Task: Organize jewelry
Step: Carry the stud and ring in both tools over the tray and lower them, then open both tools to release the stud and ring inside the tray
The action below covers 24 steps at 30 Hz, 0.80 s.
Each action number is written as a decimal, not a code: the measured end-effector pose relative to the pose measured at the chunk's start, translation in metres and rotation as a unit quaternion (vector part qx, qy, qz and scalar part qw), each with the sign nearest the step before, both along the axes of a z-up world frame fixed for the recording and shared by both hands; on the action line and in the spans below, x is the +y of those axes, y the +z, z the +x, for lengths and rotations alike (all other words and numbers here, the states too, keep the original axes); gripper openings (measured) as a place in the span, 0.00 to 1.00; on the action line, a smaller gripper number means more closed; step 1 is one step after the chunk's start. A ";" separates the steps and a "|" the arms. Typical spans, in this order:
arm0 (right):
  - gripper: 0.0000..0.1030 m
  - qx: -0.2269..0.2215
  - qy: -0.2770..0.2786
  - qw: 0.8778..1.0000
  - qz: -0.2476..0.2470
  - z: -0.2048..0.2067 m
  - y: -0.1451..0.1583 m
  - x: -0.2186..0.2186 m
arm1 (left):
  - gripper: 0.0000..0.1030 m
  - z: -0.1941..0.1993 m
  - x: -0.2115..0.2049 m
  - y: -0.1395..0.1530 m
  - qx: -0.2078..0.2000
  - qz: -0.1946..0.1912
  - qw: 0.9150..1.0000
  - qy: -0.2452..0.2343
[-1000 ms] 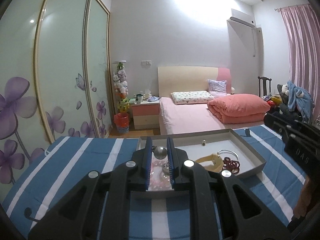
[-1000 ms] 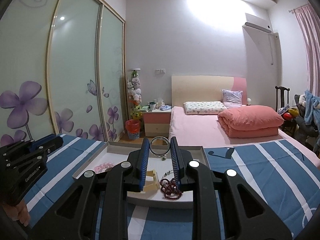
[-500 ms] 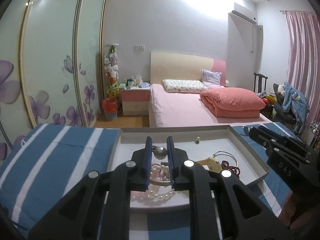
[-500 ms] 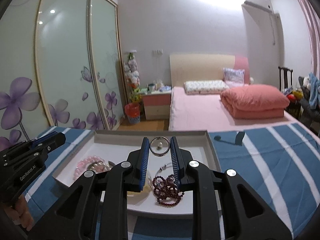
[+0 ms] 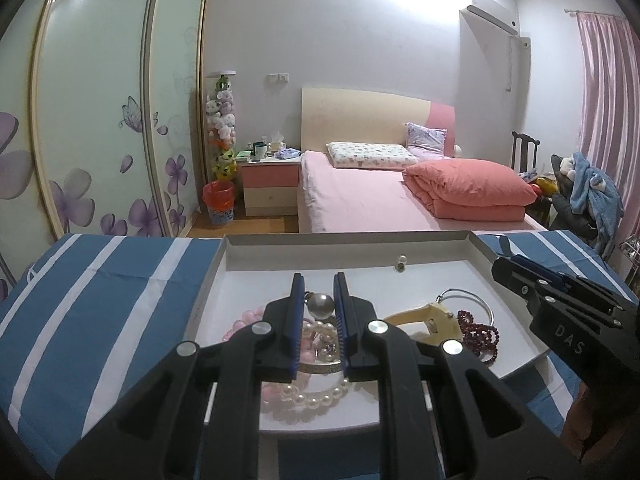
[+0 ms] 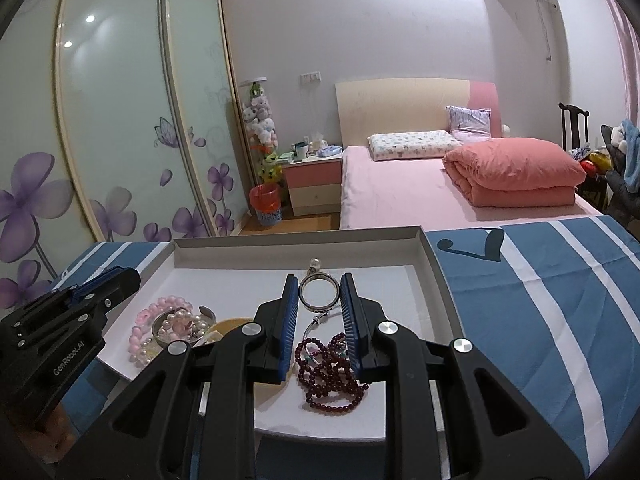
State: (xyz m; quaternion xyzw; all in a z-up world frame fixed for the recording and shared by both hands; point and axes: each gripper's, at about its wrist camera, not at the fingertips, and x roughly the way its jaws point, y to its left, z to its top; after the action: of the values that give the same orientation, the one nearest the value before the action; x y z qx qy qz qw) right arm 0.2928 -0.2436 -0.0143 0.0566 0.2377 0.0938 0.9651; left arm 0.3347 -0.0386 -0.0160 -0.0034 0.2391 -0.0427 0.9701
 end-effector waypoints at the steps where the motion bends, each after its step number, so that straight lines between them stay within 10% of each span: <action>1: 0.22 0.001 0.000 1.000 0.000 0.002 0.000 0.001 | 0.15 0.001 0.000 -0.001 0.000 0.000 1.000 0.001; 8: 0.42 -0.001 0.000 1.000 0.009 0.004 0.000 -0.004 | 0.16 0.003 0.000 -0.005 0.002 0.001 1.000 -0.002; 20: 0.42 -0.016 -0.017 1.000 0.016 -0.010 0.010 -0.013 | 0.26 -0.002 0.001 -0.004 -0.004 -0.006 1.000 -0.002; 24: 0.51 -0.024 -0.022 0.999 0.015 -0.027 0.020 -0.016 | 0.45 -0.022 0.017 0.007 -0.017 -0.017 1.000 0.009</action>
State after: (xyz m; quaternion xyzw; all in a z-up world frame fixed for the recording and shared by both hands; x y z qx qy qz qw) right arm 0.2655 -0.2596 0.0058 0.0737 0.2118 0.0772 0.9715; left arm 0.3126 -0.0218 -0.0086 -0.0219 0.2215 -0.0378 0.9742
